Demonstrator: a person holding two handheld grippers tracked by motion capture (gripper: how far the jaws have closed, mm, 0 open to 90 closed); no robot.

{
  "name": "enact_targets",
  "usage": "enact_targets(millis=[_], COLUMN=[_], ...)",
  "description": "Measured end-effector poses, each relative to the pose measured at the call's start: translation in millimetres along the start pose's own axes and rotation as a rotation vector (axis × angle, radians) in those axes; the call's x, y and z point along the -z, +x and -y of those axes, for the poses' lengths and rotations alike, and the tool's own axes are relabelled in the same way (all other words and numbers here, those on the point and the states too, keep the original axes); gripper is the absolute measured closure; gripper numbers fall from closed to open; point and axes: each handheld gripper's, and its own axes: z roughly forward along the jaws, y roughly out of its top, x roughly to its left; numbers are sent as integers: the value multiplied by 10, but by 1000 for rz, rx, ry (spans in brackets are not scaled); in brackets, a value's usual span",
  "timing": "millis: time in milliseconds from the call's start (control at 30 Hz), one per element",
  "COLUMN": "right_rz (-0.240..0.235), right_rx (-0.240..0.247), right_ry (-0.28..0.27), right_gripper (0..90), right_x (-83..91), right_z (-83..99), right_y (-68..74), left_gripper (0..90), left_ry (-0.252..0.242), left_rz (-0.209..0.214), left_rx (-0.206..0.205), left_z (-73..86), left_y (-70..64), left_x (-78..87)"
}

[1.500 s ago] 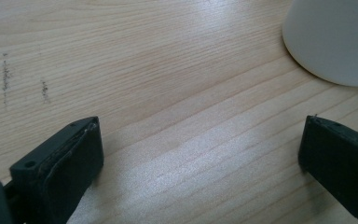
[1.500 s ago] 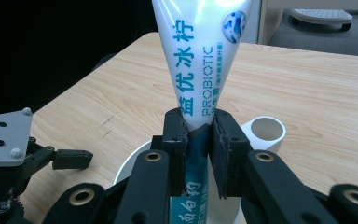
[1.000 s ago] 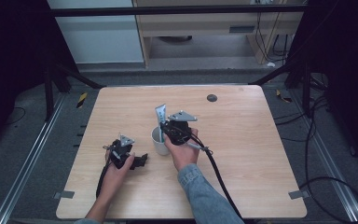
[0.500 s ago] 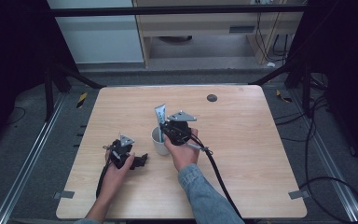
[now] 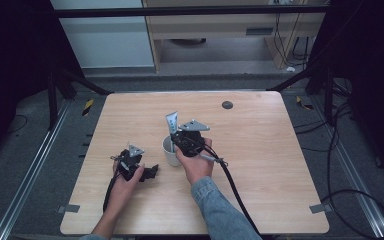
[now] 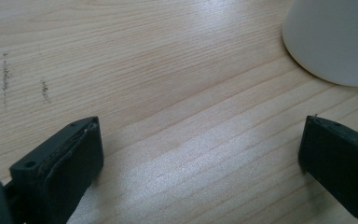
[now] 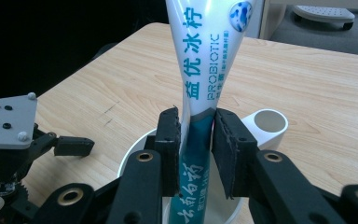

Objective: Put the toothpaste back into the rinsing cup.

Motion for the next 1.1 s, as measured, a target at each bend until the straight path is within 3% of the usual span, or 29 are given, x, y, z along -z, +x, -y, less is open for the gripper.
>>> enact_targets(millis=[800,1100], right_rz=[17,17], right_rx=[23,24], right_ry=[39,54], right_gripper=[658,582], right_x=[116,197], right_z=[-20,-45], right_y=[-30,-71], left_gripper=[0,0], left_ry=[0,0], left_rz=[0,0], left_rx=[0,0], left_z=[0,0], left_y=[0,0], left_x=[0,0])
